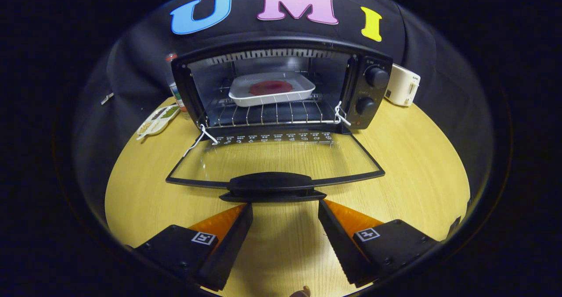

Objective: Open the toaster oven, put the food inside, and close the toaster oven door.

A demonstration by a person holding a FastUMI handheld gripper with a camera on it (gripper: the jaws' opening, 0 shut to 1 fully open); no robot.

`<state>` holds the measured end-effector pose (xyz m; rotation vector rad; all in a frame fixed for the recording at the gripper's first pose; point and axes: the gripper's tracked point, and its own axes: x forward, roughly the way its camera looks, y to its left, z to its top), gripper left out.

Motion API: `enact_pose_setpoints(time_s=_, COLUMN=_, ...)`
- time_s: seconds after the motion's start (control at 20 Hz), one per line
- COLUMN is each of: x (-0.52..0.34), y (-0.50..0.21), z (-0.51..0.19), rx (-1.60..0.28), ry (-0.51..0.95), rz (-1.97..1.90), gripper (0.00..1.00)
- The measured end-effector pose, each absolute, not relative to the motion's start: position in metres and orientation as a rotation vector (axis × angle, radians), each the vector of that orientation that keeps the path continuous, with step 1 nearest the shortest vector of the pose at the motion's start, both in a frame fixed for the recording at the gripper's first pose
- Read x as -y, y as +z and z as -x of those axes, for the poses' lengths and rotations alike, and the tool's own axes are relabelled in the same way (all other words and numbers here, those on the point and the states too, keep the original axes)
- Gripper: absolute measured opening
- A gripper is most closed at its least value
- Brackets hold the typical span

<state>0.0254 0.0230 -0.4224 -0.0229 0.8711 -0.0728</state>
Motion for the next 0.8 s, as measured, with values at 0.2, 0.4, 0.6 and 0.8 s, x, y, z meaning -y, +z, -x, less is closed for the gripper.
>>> enact_pose_setpoints(time_s=0.2, x=-0.024, y=-0.377, z=-0.040, rx=-0.708, ry=-0.051, rz=0.003, gripper=0.99)
enact_pose_setpoints(time_s=0.4, x=-0.017, y=-0.310, z=-0.045, rx=-0.570, ry=-0.062, rz=-0.034, gripper=0.99)
enact_pose_setpoints(time_s=0.6, x=0.007, y=-0.251, z=-0.035, rx=-0.459, ry=-0.048, rz=0.023, gripper=0.99)
enact_pose_setpoints(time_s=0.8, x=0.019, y=-0.168, z=-0.024, rx=-0.308, ry=-0.005, rz=0.010, gripper=0.99)
